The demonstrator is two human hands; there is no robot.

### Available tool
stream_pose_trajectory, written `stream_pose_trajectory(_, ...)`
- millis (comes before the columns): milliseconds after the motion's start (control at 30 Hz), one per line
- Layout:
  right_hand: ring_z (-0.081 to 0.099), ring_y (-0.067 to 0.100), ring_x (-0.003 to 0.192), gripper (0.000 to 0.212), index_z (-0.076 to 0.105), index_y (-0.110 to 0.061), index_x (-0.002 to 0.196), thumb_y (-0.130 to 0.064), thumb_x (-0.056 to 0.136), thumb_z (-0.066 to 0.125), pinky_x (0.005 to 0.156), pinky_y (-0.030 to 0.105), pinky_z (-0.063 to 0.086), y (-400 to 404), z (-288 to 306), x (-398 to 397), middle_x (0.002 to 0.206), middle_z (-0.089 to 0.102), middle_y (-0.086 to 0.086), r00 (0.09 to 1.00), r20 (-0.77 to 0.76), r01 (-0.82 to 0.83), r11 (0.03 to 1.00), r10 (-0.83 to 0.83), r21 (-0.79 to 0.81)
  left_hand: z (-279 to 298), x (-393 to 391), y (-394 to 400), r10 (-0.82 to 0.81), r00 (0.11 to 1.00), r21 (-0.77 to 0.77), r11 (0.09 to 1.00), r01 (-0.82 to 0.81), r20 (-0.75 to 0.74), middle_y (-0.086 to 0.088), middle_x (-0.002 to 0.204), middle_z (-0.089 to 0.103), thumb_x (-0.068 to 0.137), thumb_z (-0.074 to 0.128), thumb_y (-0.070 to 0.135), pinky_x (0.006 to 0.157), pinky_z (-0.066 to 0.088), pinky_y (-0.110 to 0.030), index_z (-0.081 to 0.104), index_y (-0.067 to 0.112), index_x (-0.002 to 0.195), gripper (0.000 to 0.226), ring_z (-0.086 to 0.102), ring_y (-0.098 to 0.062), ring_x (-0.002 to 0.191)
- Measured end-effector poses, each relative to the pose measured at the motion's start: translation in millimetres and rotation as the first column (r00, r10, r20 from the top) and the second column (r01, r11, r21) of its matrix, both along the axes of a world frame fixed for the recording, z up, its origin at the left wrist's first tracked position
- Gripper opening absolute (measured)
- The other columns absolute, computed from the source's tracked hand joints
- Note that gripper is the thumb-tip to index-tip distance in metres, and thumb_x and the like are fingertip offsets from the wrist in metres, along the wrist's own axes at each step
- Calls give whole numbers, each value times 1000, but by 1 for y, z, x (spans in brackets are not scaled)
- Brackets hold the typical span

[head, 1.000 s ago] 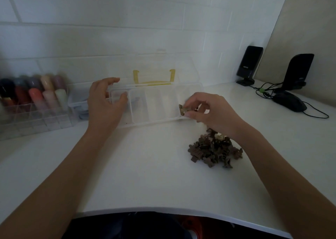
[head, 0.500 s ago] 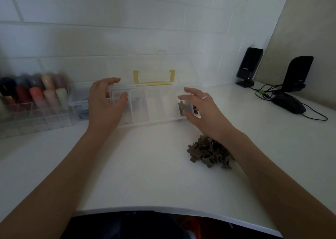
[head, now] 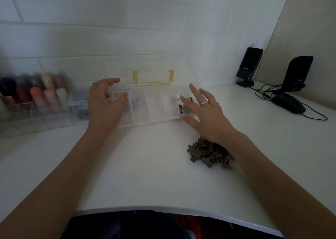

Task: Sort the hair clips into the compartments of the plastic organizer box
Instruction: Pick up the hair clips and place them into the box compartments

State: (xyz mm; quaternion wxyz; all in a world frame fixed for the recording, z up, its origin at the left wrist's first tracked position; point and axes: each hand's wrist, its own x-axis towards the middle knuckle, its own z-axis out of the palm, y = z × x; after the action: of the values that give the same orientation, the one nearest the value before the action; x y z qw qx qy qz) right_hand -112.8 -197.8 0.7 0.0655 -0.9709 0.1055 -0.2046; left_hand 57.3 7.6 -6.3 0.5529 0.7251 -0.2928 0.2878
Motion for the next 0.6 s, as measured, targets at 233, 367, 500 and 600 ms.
stream_pose_trajectory(233,36,17,123,21,64,-23,105,-36,90,57,100,33,34,-2,6,-2,133,50,-2,979,188,-83,996,74,43,0,1,0,-6,1000,-3,1000,5,-13,2,112,49,75,63,20,78,36,-4,61,20,112,37,45,2,97)
stream_pose_trajectory(367,47,6,65,18,64,-24,74,-38,86,62,62,24,37,-3,20,-9,67,55,-8,967,238,-121,986,91,118,0,2,0,7,1000,5,1000,-7,-12,-7,116,54,77,66,14,78,32,1,61,18,112,36,43,6,96)
stream_pose_trajectory(500,43,3,47,36,62,-25,66,-59,78,61,51,22,32,-2,34,-20,53,52,-9,997,-81,8,995,0,96,1,1,0,-2,1000,-1,1000,2,-5,-10,117,54,76,64,15,78,33,1,61,17,112,36,43,7,94)
stream_pose_trajectory(600,52,4,55,46,57,-26,64,-70,77,54,53,22,33,-7,35,-21,60,57,-10,954,-251,144,984,-166,-106,1,1,0,-1,1000,2,1000,1,-10,-7,115,53,77,65,15,77,34,0,61,17,112,36,45,1,95)
